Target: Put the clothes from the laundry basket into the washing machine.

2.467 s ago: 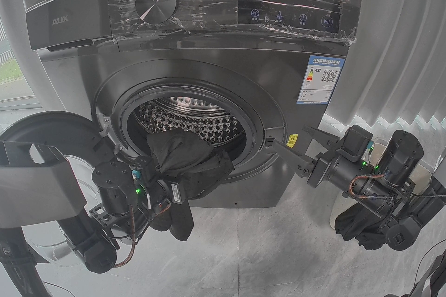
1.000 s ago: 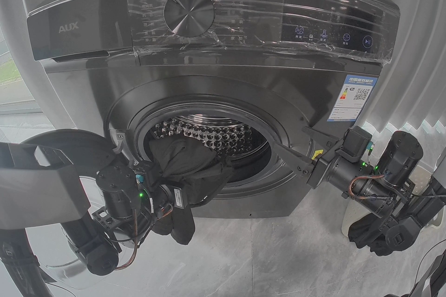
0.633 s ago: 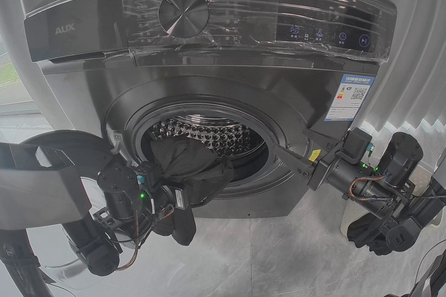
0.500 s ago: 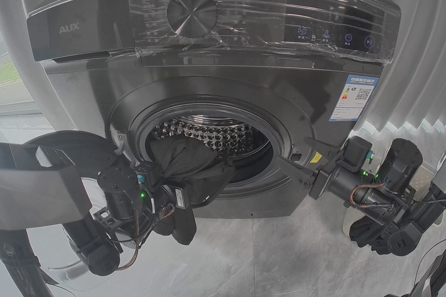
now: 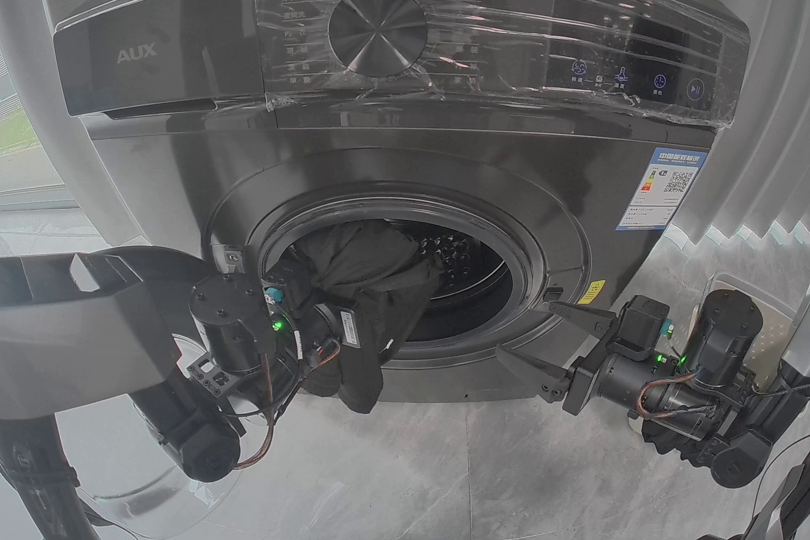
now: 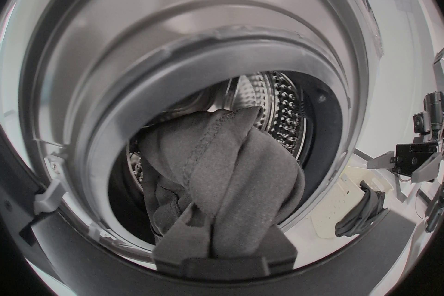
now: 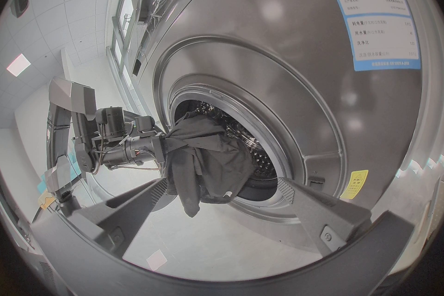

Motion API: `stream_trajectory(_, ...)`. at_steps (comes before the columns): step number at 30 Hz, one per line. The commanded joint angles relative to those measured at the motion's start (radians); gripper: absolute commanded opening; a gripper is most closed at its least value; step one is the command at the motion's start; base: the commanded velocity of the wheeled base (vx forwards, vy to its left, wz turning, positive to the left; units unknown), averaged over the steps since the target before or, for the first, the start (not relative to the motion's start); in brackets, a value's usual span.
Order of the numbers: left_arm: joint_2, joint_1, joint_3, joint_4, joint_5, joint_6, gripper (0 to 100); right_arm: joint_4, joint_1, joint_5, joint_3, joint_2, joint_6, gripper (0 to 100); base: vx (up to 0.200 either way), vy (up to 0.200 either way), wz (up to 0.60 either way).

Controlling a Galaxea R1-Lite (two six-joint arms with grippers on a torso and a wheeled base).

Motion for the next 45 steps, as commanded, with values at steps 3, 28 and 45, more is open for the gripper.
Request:
stream_trajectory(3,0.087,0.01,-0.123,0.006,-0.086,-0.019,0,0.0,0.008,0.001,0.02,0.004,0.0,100,0.0,0.0,0.0)
stream_trajectory(28,0.38,0.017,-0.586,0.13,-0.043,-0.272,0,0.0,0.01,0.001,0.018,0.004,0.0,100,0.0,0.0,0.0)
stream_trajectory(45,0.592,0.054,-1.218,0.523,-0.003,-0.368,0,0.0,0.008,0.001,0.01,0.003,0.0,100,0.0,0.0,0.0)
